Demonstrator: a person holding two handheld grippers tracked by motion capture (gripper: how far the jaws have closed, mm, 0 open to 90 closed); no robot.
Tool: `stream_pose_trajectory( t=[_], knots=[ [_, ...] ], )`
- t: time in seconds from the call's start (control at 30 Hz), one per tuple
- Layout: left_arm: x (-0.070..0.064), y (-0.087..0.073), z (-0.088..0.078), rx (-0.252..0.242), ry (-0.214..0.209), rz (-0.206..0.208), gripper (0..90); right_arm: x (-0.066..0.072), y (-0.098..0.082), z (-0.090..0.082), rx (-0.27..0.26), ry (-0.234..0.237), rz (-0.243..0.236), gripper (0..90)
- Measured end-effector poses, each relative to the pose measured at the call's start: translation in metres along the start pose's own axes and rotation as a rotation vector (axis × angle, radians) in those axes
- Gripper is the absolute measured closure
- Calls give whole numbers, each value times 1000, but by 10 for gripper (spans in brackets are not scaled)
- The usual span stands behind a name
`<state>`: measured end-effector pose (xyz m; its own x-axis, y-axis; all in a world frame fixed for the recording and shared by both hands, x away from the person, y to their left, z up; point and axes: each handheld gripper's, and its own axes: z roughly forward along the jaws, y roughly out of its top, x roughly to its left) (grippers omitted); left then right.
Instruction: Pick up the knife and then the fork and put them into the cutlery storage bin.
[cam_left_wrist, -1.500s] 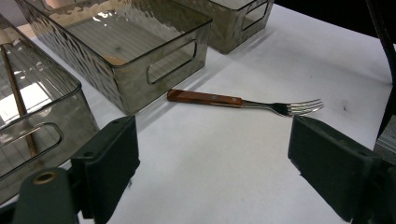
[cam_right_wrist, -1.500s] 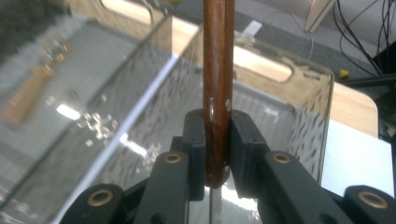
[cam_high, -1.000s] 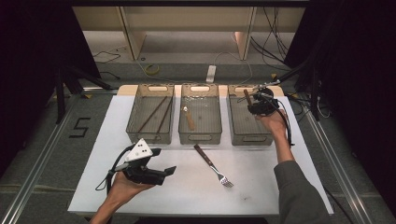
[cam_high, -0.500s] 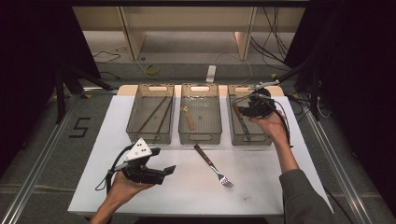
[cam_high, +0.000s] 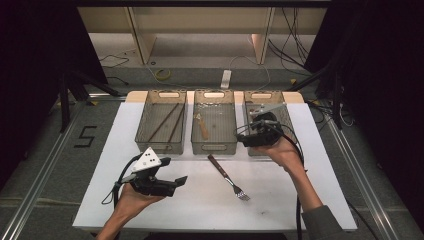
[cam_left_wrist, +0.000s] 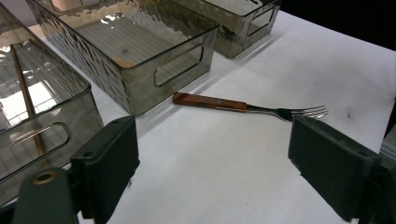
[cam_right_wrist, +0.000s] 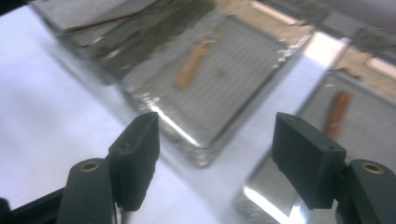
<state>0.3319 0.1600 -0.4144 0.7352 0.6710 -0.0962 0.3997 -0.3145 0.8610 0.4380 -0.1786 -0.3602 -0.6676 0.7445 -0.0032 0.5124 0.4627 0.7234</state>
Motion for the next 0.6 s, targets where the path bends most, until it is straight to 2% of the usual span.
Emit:
stream_pose_trajectory(
  t=[0.27,0.33,0.5,0.6],
  knots=[
    [0,0,0,-2,3,-3,156,27,-17,16,74,51,-49,332],
    [0,0,0,-2,4,-1,156,31,-19,21,94,55,-66,334],
    [2,0,-1,-10,9,-7,155,35,-23,29,122,67,-64,337],
    [2,0,-1,-11,10,-11,155,40,-25,36,162,77,-71,337]
  ],
)
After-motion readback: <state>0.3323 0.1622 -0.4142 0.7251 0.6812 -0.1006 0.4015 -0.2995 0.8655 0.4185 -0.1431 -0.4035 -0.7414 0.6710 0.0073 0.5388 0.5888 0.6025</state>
